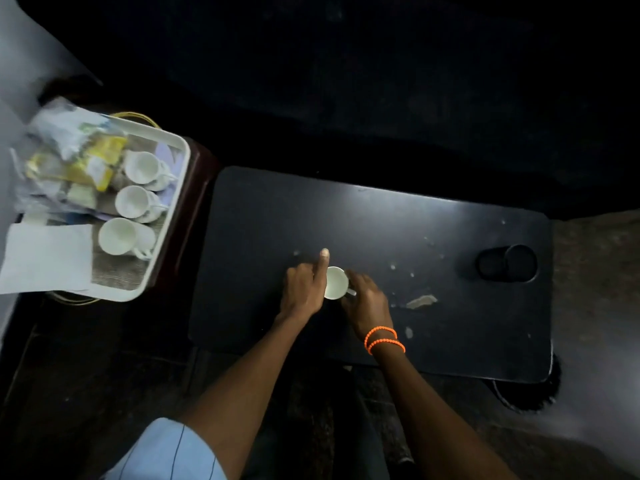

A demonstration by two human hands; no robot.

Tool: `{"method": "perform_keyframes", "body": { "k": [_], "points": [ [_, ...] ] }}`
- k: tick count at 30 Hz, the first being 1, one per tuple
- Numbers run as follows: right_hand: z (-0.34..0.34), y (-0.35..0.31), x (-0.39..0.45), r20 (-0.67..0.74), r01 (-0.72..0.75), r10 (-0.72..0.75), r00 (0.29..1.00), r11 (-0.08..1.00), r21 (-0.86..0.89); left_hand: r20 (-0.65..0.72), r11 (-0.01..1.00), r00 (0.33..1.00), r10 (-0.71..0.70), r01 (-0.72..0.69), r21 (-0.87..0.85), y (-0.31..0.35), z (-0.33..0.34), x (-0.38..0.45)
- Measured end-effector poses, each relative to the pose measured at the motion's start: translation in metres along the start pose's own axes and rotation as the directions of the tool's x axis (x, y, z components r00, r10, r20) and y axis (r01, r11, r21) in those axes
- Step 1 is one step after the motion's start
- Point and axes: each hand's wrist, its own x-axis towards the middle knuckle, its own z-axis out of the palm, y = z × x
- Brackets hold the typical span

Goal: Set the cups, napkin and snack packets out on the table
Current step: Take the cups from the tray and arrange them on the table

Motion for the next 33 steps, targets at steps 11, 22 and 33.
{"method": "perform_keyframes", "body": {
  "k": [11,22,33],
  "points": [
    [0.005,0.045,-0.005,-0.035,-0.061,0.061,0.998,0.998,0.008,0.06,1.0,0.998,0.008,-0.008,-0.016,-0.008,0.041,0.002],
    [0.023,-0.025,0.016,-0.042,0.093,-0.102,0.994,0.978,-0.185,-0.245,0.918,0.948,-0.201,0.095,-0.385,-0.043,-0.054,-0.004],
    [0.153,-0.258,0.083,0.101,0.5,-0.502,0.859,0.865,0.046,-0.747,0.952,0.624,-0.231,-0.015,-0.307,-0.141,-0.221,0.026]
  ]
}}
